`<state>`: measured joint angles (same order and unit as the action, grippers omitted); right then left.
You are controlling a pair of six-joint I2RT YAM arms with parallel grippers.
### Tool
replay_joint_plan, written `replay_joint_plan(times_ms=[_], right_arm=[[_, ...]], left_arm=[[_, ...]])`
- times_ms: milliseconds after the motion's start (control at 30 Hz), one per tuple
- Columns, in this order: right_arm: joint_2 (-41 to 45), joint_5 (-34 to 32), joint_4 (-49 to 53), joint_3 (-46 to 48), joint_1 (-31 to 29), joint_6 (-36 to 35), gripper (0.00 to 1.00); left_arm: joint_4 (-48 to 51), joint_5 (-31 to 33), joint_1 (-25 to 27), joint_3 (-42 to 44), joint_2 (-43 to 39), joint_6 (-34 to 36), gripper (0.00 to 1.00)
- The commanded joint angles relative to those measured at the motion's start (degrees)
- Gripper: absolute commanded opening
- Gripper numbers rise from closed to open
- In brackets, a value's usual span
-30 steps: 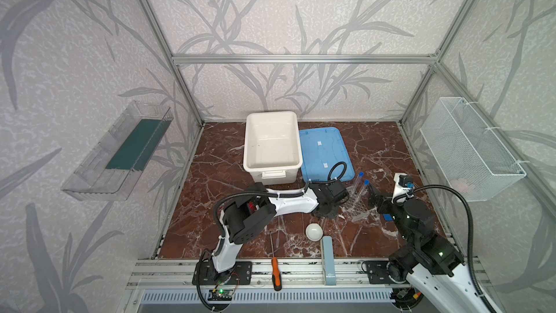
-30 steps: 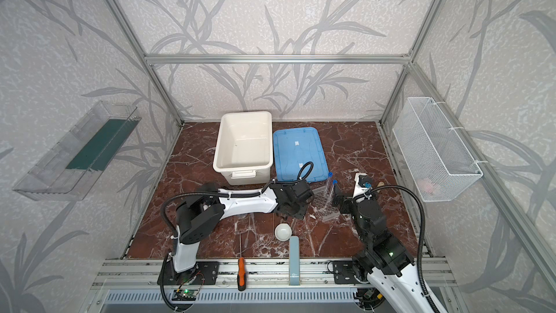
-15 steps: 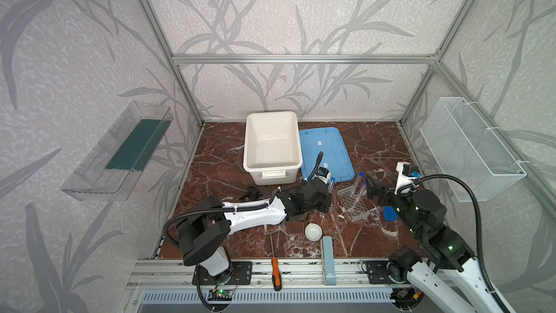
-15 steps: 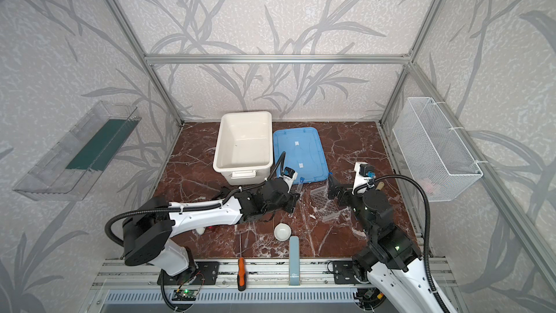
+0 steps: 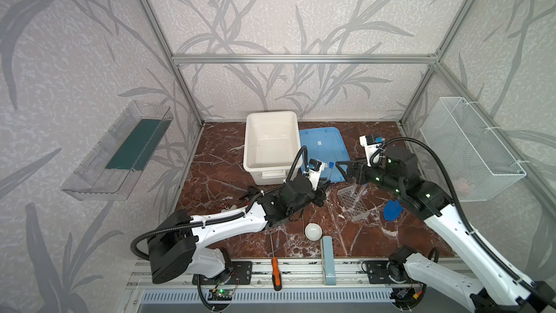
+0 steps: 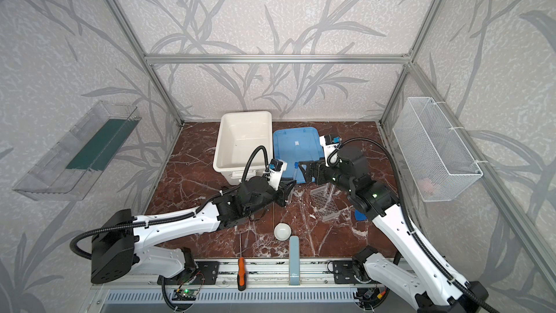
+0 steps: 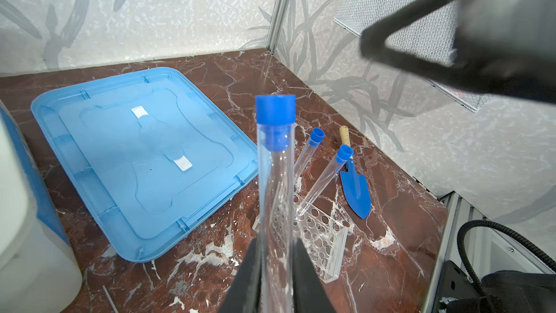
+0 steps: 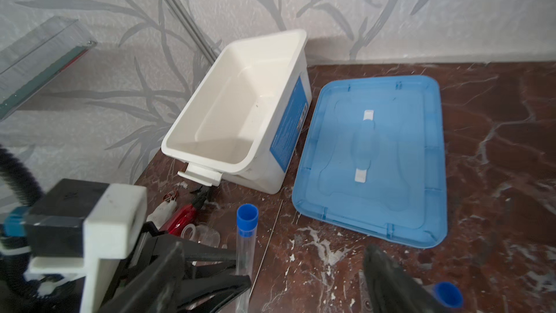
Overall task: Organize the chemistry lab equipment
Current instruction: 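Grasp the third tube's blue cap with the right gripper while the left gripper holds it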
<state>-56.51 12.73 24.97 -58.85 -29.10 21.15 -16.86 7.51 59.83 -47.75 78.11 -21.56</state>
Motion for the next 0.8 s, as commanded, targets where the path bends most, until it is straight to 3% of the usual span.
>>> replay_joint_plan(times_ms=[0, 300, 600, 767], right_arm=[[-1.59, 8.11, -0.55, -0.50, -0.16, 1.12, 0.86], [-6.36, 11.35, -3.42, 0.99, -0.72, 2.68, 0.61], [-7.82, 11.97, -6.86, 2.75, -1.23, 3.73, 0.27], [-7.12, 11.09, -6.55, 3.71, -1.26, 3.48, 0.18]], left_arm=[[-1.38, 1.22, 0.10, 1.25, -1.10, 1.08, 0.19], [-1.03, 0.40, 0.68, 0.68, -0.46, 1.44, 0.19], [-1.15, -0.19, 0.87, 0.40, -0.05, 1.35, 0.20], [-1.16, -0.17, 1.03, 0.37, 0.44, 1.22, 0.19]])
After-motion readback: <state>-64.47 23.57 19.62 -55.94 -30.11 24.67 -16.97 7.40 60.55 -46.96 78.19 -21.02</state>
